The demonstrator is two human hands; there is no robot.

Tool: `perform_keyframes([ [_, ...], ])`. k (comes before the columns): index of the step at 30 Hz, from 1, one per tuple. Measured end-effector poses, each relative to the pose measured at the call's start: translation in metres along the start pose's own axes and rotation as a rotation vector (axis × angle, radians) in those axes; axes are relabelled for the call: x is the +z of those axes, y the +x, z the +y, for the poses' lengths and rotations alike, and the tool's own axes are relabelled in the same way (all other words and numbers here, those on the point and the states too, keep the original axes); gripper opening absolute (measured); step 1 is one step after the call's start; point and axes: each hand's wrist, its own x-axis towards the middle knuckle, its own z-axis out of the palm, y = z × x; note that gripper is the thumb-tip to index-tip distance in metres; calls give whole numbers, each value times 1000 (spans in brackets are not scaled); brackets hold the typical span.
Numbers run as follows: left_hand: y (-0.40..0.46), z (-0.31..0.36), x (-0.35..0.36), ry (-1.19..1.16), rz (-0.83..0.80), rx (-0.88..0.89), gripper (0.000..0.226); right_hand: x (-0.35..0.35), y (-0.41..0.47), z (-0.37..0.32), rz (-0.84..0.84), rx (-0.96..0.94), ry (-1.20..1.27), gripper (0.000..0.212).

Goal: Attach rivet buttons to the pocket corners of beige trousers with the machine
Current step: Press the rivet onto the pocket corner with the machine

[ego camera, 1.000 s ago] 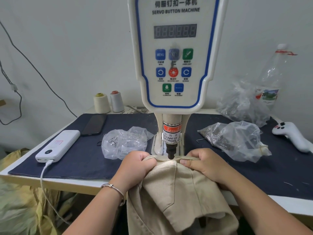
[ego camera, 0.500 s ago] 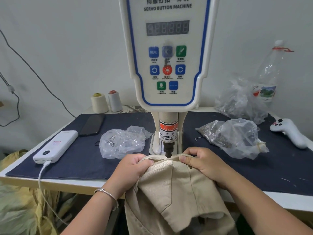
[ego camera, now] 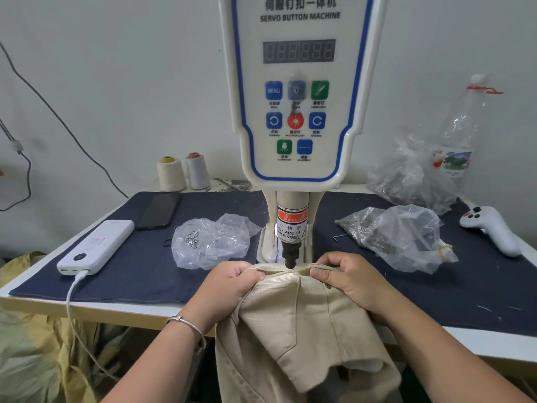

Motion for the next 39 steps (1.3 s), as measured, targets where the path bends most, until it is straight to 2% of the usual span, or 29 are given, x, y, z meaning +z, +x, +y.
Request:
perform_keyframes([
  [7,-1,4,-1,11,-9,4,35,0,0,1,38,-23,-49,32],
  [11,0,0,-2,26,-16,3,44,1,0,3,42,-15,-11,45],
  [30,4,-5,-3,21,-46,-5,34,1,1,7,34,-5,48,34],
  [39,3,-5,-3,26,-36,-18,36,1,1,6,32,-7,52,35],
])
